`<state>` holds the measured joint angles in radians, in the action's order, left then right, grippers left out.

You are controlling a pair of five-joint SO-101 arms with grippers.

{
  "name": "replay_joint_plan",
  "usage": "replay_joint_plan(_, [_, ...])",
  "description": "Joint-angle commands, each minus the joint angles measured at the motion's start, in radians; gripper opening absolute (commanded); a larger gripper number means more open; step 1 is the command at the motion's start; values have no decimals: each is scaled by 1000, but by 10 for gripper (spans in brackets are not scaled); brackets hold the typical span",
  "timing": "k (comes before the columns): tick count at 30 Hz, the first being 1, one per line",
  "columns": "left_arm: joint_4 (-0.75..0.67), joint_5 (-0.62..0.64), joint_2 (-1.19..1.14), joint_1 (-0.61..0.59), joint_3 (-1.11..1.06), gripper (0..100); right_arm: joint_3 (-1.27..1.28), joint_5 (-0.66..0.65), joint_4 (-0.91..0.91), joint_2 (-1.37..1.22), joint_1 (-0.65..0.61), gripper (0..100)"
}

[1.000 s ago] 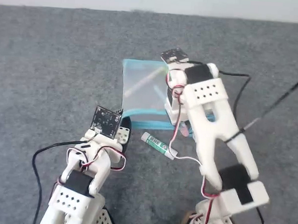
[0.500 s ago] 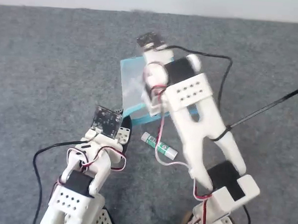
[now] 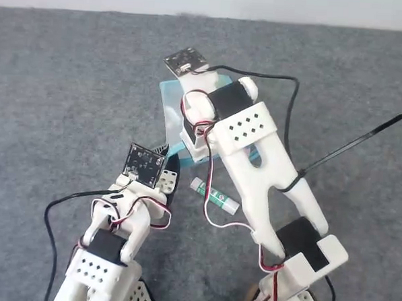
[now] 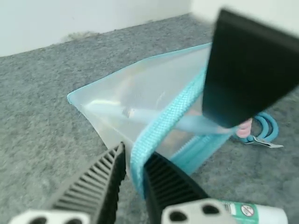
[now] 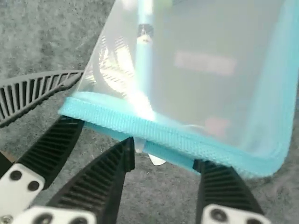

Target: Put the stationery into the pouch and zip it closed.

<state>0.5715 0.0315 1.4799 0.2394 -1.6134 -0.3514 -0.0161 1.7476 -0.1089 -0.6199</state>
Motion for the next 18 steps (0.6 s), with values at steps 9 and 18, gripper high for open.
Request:
replay_joint_plan(9, [-18, -5, -8, 9, 21, 12, -37, -8, -39, 18, -31, 66])
replay_joint_plan(18, [-12, -6, -6, 3, 21, 12, 219, -61, -257, -33, -33, 148])
